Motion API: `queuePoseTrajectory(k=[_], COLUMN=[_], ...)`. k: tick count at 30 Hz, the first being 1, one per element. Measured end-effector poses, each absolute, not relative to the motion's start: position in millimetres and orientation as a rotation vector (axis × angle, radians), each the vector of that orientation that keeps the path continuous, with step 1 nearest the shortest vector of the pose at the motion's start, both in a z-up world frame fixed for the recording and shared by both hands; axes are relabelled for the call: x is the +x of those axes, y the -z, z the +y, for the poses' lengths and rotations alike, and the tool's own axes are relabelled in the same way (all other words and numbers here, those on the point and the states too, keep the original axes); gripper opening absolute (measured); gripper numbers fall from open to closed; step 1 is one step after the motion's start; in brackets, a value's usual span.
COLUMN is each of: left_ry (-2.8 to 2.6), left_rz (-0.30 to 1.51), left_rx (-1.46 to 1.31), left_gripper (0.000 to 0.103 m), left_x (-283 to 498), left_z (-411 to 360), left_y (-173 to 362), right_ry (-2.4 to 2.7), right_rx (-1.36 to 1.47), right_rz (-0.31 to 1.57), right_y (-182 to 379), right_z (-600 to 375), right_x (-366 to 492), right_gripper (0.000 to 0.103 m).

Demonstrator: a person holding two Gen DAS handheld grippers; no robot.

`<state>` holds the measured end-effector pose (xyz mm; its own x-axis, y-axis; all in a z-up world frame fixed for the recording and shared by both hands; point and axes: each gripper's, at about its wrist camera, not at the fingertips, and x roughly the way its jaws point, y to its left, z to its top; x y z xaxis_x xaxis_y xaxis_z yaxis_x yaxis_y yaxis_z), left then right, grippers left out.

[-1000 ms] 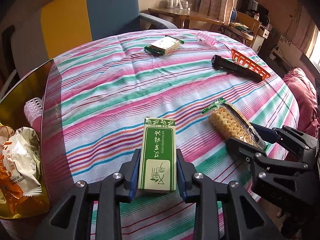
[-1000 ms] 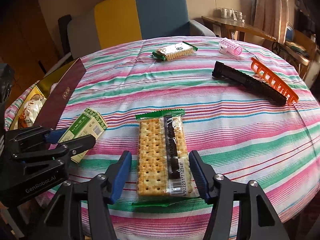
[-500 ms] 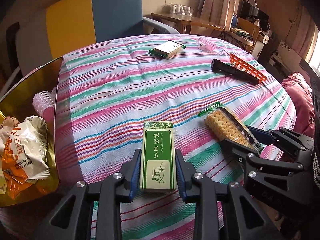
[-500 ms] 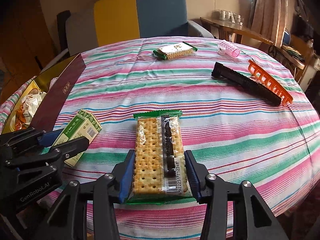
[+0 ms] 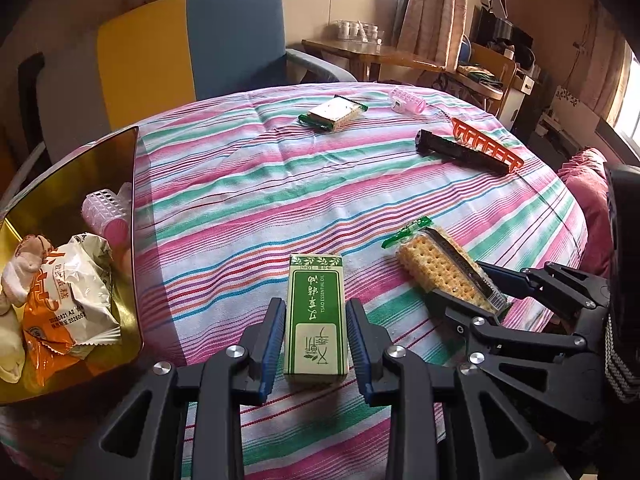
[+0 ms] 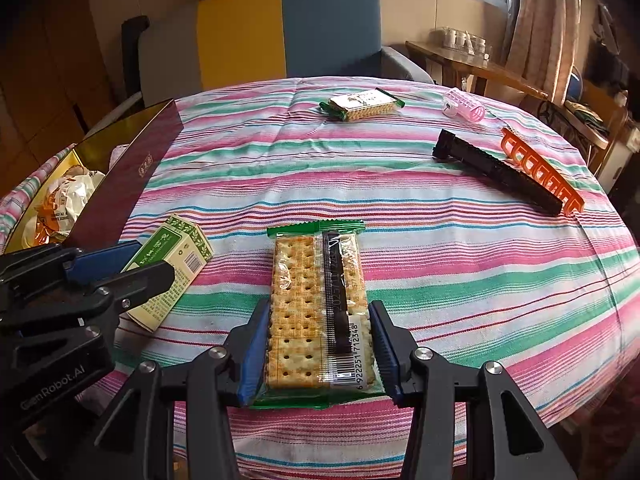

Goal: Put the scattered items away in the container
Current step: 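Lift the cracker pack with the right tool while the left tool lifts the tea box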

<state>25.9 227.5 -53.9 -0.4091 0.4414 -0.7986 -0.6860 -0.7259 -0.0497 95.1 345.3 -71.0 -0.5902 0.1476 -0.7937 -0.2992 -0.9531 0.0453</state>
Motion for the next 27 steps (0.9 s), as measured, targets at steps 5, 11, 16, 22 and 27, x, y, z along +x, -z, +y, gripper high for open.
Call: queuePoseTrajectory(k=[5, 11, 16, 22, 27], left_ry=[-2.142, -2.092, -2.07, -2.074, -2.095], left_rz=[0.352, 0.302, 0.365, 0.362, 0.279], left_rx=[-1.103, -1.14, -1.179, -1.18, -1.165], left_gripper=[0.031, 0.042, 0.041, 0.031, 0.031], left_x=[24.1, 14.0, 12.0, 14.4, 12.8], left_z=[224.9, 220.1, 229.2, 229.8, 213.9], left_y=[54.1, 54.3, 66.2, 70.8, 58.1], right_ry=[-2.584, -2.596, -2.606, -2.61, -2.605], right_rx=[-1.269, -1.262, -1.255, -1.253, -1.249], right_rz=[0.256, 0.281, 0.283, 0.25, 0.244], right_y=[73.0, 74.4, 75.2, 75.7, 73.8], right_z=[345.6, 348.4, 349.4, 347.6, 347.3], right_x=[95.3, 96.0, 96.0, 95.0, 95.1], right_gripper=[0.049, 0.05, 0.05, 0.05, 0.048])
